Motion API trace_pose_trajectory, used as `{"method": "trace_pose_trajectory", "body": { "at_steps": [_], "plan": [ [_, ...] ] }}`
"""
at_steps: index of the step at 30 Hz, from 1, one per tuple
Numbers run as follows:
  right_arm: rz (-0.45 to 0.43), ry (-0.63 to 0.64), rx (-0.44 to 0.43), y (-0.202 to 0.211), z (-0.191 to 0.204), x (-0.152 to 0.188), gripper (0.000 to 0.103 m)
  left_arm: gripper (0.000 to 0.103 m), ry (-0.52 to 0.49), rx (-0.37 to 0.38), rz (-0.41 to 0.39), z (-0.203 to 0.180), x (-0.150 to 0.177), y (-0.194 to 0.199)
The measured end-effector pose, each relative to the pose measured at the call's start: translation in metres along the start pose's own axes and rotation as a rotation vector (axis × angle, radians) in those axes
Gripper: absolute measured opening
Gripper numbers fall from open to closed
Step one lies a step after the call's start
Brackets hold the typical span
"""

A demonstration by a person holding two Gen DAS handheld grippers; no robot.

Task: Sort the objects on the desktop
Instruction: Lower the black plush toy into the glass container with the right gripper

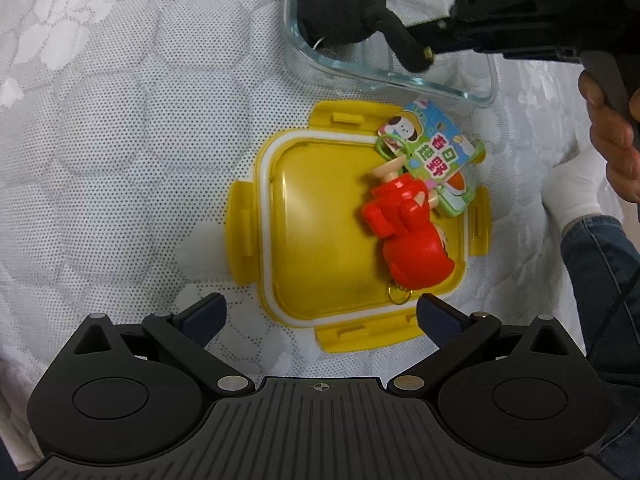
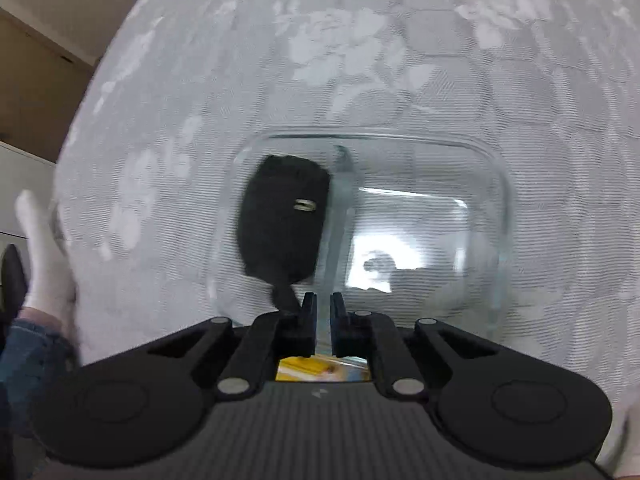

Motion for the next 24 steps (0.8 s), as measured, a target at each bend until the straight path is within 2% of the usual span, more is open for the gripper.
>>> {"method": "trace_pose_trajectory", "body": {
  "at_steps": [5, 8, 12, 17, 24],
  "plan": [
    [0.014, 0.026, -0.017, -0.006, 0.017, 0.002, 0.014, 0.103, 0.007, 0.005, 0.009, 0.000, -0.001, -0.001],
    [0.024, 0.067, 0.044, -0.008, 0.023, 0.002, 0.015, 0.103, 0.007, 0.011, 0.009, 0.000, -0.002, 0.000],
    [-0.015, 0.111, 0.043, 0.005, 0.026, 0.002, 0.016, 0.103, 0.008, 0.018, 0.006, 0.000, -0.003, 0.002],
    [-0.039, 0.107, 0.041, 0.012, 0.022, 0.000, 0.019, 0.103, 0.007, 0.016, 0.006, -0.002, -0.003, 0.001],
    [0.022, 0.113, 0.038, -0.009, 0.025, 0.008, 0.019, 0.103, 0.007, 0.012, 0.015, -0.001, -0.001, 0.001]
  ]
}}
Point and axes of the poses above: each gripper's, at about its wrist camera, not at the fingertips, and y roughly against the way its jaws point, z to its left, x to its underside, the point moved 6 cm from there along -y, roughly the way its jaws point, and after that the axes turned 7 degrees about -y, right-handed, at the moved point
